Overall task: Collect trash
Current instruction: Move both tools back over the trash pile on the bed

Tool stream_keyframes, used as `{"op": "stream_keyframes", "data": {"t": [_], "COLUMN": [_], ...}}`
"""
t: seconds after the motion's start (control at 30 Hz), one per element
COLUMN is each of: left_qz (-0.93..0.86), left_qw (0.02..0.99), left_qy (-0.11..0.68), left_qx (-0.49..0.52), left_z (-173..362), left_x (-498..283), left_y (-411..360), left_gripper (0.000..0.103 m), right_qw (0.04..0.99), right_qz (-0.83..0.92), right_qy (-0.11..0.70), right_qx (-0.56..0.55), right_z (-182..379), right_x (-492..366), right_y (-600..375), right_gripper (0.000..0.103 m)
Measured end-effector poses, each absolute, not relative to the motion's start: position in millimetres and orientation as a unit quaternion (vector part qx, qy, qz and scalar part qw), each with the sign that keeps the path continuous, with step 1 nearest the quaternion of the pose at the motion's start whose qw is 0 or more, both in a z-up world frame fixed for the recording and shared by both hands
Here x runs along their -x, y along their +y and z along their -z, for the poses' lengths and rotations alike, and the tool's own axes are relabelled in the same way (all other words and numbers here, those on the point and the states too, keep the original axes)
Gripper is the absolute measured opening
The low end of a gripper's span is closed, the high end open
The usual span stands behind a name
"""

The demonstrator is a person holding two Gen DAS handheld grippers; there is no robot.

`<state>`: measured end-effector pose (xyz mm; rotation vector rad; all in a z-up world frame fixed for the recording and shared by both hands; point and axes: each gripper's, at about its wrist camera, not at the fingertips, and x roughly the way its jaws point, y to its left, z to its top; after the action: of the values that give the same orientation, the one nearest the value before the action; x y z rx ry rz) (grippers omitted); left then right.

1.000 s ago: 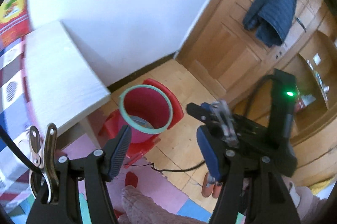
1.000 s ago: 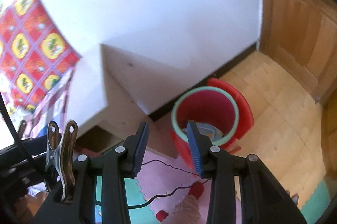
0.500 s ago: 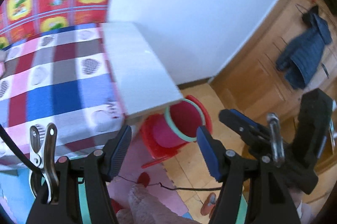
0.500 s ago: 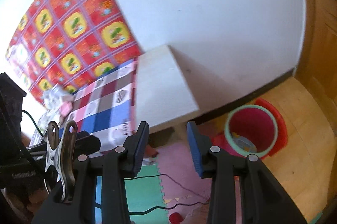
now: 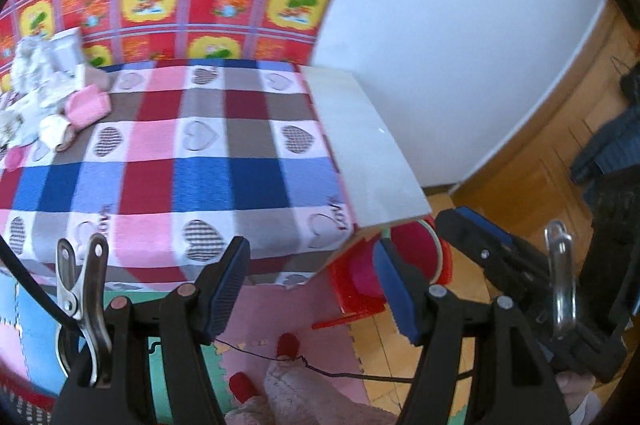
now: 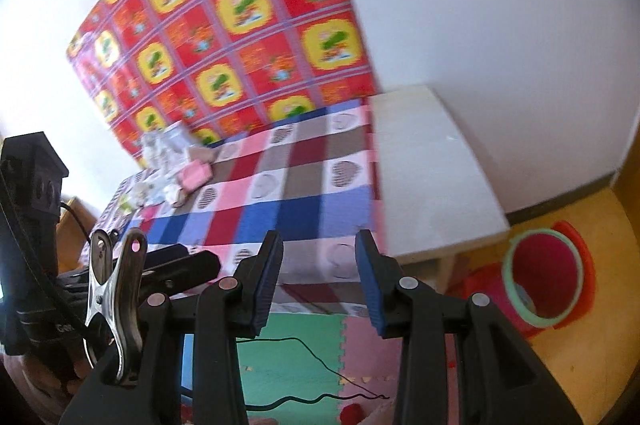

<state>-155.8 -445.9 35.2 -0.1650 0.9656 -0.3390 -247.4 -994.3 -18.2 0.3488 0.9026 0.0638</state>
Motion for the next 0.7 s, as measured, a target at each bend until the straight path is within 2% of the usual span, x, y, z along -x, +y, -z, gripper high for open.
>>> {"op": "stream_keyframes", "data": {"t": [0.7], "left_qz": [0.015], "left_qw": [0.886], "left_qy": [0.448], "left_qx": [0.120], "left_z": [-45], "left_x": [97], "left_y": [-332], "left_gripper": [0.068], "right_qw": [0.862], "right_qz": [-0.216], "right_qy": [0.439], "right_qx": [-0.132], "right_z": [29], "right_x": [130], "right_y": [-908], "right_gripper": [0.039]}}
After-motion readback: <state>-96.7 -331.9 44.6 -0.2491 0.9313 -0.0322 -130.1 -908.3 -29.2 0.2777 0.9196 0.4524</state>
